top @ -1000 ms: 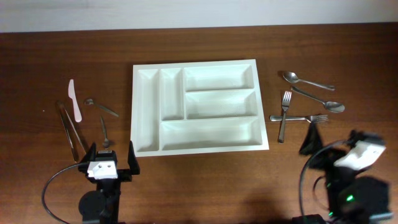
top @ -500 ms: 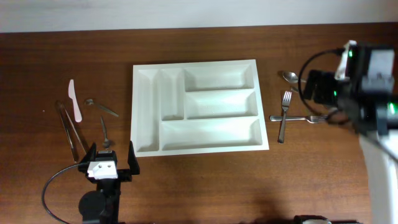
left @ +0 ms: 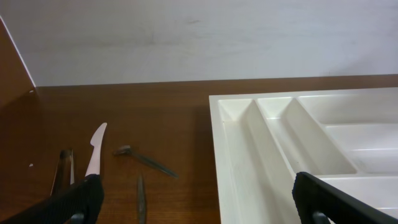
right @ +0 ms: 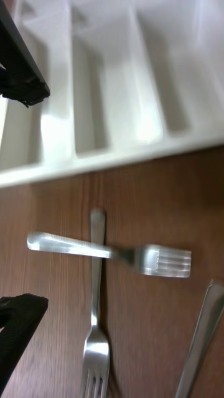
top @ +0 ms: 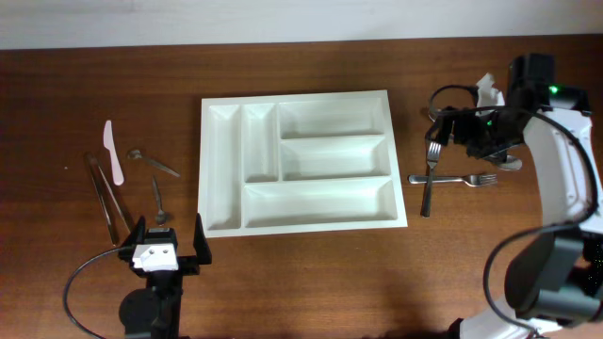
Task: Pack container
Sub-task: 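Move the right gripper over the upright metal fork on the right, then lower the right gripper and grasp the metal fork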
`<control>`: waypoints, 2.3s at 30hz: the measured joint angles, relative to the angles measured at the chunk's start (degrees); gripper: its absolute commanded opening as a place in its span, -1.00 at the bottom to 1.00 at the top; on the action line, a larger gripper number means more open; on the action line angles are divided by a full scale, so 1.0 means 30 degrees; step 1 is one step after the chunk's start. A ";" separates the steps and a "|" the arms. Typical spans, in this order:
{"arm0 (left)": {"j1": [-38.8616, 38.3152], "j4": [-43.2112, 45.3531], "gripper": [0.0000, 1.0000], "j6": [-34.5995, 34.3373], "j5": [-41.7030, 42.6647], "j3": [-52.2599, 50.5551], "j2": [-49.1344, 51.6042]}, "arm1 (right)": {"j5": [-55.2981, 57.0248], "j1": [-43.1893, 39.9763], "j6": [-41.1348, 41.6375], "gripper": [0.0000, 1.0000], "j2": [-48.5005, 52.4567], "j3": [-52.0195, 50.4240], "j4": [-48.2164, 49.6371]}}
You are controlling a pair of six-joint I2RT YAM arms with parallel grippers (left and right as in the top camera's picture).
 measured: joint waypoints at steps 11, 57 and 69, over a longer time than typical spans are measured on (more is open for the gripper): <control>0.0000 0.0000 0.99 0.0000 0.0007 0.0000 0.0000 | 0.3541 0.0000 0.0517 0.74 0.3286 0.0000 0.0073; 0.0000 0.0000 0.98 0.0007 0.0000 0.0000 0.0000 | 0.8852 0.3308 0.7235 -0.21 0.6703 0.0000 0.2353; 0.0000 0.0000 0.99 0.0007 0.0000 0.0000 0.0000 | 0.8663 0.3308 0.7482 -0.70 0.6703 0.0000 0.2965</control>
